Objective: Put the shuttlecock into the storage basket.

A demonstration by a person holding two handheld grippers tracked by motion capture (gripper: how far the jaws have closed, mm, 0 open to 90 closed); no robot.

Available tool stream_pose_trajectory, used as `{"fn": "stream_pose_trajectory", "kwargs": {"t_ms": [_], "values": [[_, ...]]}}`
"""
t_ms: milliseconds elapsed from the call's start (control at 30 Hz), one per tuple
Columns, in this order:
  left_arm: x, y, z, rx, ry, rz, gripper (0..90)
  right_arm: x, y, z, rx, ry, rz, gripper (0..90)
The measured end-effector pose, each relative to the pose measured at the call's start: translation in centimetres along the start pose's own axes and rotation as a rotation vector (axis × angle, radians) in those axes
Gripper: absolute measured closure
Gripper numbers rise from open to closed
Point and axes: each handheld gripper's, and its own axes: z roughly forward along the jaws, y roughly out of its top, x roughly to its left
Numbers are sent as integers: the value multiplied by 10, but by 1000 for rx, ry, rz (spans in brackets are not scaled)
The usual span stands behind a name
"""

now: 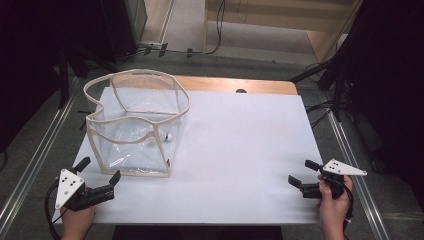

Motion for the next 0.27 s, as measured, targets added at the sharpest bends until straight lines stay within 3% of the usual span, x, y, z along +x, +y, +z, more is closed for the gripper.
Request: {"fn": "stream_pose_trajectory", "kwargs": {"t_ms": [267], "values": [[0, 0, 0, 0, 3, -1, 0, 0, -2, -4, -11, -17, 13, 0]]}}
